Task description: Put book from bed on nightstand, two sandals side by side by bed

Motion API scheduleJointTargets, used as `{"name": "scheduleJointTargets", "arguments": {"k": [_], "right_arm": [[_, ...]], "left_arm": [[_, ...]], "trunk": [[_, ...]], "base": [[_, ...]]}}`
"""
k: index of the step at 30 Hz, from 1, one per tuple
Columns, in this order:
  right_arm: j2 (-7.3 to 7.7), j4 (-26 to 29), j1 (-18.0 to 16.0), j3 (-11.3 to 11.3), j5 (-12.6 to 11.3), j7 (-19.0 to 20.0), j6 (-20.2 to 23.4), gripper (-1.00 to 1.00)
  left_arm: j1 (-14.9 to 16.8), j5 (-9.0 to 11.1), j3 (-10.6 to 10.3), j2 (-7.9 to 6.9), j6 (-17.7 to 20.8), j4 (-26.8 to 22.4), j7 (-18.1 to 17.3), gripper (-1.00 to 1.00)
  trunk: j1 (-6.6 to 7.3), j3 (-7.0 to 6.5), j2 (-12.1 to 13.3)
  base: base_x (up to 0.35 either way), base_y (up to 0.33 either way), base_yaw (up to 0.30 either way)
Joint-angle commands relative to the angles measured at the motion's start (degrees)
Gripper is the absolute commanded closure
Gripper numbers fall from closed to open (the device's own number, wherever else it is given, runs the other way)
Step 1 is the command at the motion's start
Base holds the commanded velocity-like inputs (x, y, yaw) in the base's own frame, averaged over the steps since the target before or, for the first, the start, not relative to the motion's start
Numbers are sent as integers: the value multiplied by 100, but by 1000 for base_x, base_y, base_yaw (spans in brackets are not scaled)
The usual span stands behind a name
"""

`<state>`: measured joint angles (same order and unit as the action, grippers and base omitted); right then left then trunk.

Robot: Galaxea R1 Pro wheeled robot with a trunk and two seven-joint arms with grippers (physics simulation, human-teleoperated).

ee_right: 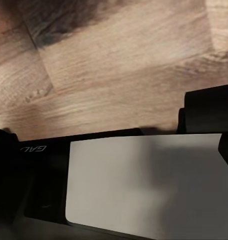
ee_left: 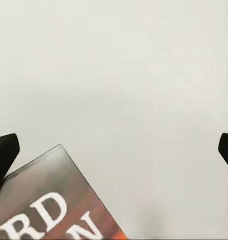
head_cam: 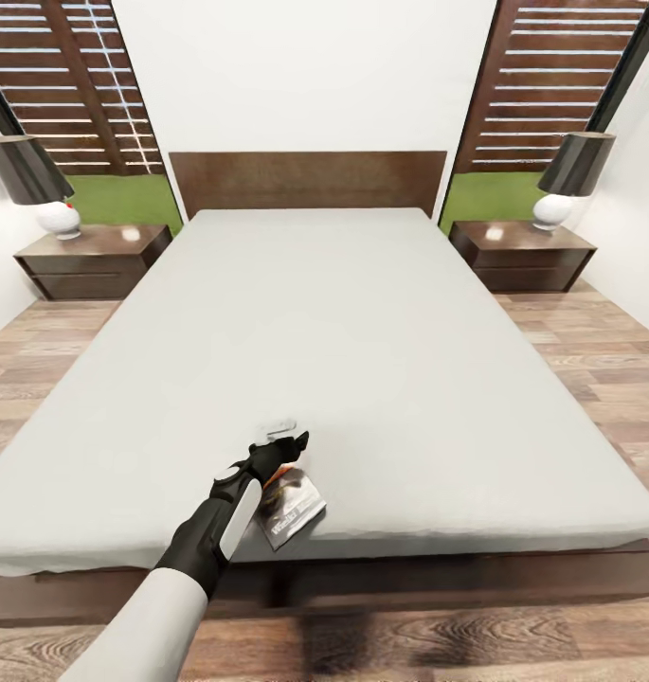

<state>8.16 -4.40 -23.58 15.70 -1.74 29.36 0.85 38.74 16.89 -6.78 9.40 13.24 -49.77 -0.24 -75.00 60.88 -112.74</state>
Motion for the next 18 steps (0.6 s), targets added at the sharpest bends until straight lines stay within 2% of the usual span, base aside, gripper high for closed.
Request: {"name": "scheduleJointTargets", "arguments": {"k": [1,13,18], "right_arm": [[6,-17,-7,30,-19,20,7,-100],[4,-17,-7,30,-19,21,7,-100],[4,-17,-7,30,-19,22,7,-100]], "left_arm": [[2,43,1,0,30,-7,-2,-100],[2,43,1,0,30,-7,-2,-100],[2,43,1,0,30,-7,-2,-100]], "trunk": [[1,4,-2],[1,4,-2],[1,4,-2]], "base": [[-44,0,0],[-8,0,0],[-112,0,0]]}}
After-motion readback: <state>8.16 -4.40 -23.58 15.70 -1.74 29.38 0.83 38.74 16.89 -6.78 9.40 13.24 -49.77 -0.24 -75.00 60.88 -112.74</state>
